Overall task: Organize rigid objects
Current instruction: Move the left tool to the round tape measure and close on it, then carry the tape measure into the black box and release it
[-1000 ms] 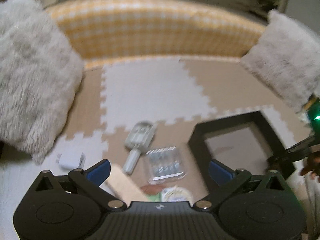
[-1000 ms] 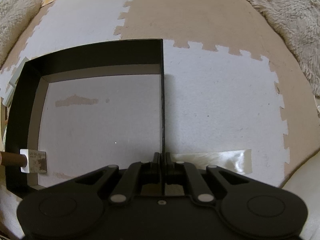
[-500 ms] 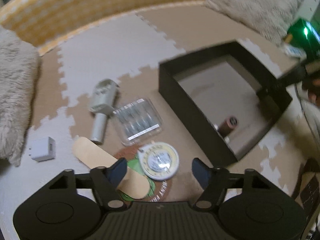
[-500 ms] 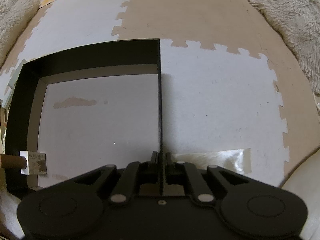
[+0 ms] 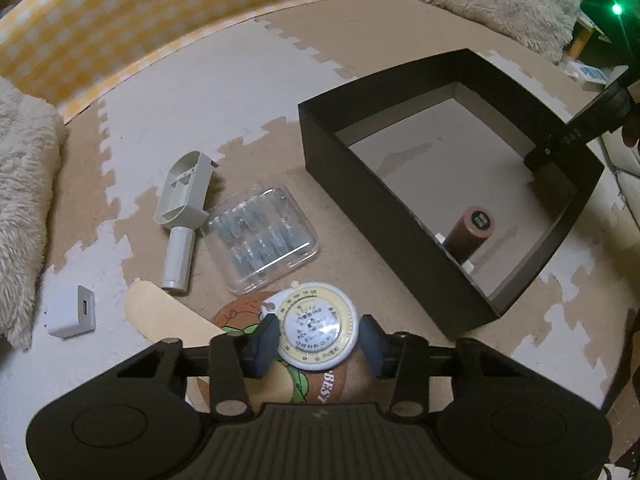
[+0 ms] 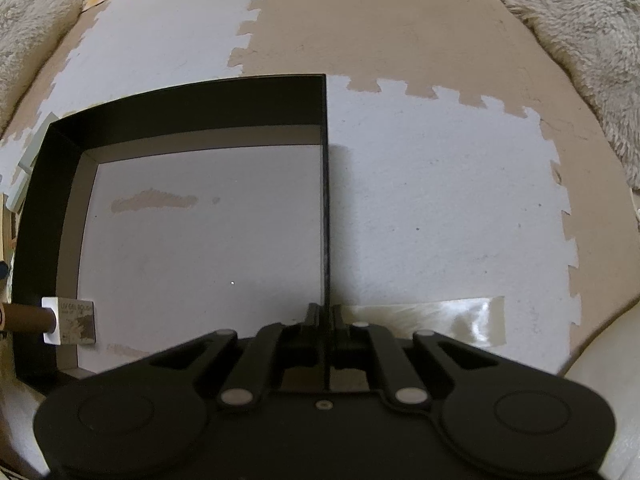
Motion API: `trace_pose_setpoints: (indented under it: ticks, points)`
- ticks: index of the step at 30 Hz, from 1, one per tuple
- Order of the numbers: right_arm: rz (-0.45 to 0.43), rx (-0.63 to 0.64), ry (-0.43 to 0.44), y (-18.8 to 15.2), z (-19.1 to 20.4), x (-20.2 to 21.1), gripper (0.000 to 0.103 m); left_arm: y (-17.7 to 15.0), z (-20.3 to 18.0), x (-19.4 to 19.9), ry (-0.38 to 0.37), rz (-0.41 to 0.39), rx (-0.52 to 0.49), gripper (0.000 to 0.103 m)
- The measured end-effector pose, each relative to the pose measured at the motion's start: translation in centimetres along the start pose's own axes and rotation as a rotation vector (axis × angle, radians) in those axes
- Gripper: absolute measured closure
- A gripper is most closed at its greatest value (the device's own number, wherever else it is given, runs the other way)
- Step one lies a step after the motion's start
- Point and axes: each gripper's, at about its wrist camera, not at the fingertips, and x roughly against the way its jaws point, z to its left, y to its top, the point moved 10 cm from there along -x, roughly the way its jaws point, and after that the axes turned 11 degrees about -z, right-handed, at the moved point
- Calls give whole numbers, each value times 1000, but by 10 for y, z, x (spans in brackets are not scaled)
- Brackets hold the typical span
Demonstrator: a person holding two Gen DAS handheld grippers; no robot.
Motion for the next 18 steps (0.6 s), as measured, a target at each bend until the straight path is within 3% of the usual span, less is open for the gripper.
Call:
trace_pose_setpoints:
  ticks: [2,4,8,11,13,18]
  points:
    - [1,0,2,0,0,0,100,3,0,2,-6,-8,22,71]
    - [1,3,0,0,0,0,100,8,2,5,-5,-22,41,101]
    - [1,3,0,0,1,0,100,12,14,8,17,-32,89,101]
    - [1,4,0,0,0,0,99,6,18,5,0,-11,135,89]
    - [1,3,0,0,1,0,99,3,19,2,16,-2,138,56]
    - [1,4,0,0,1,0,99,3,16,-5,27,-22,101,43]
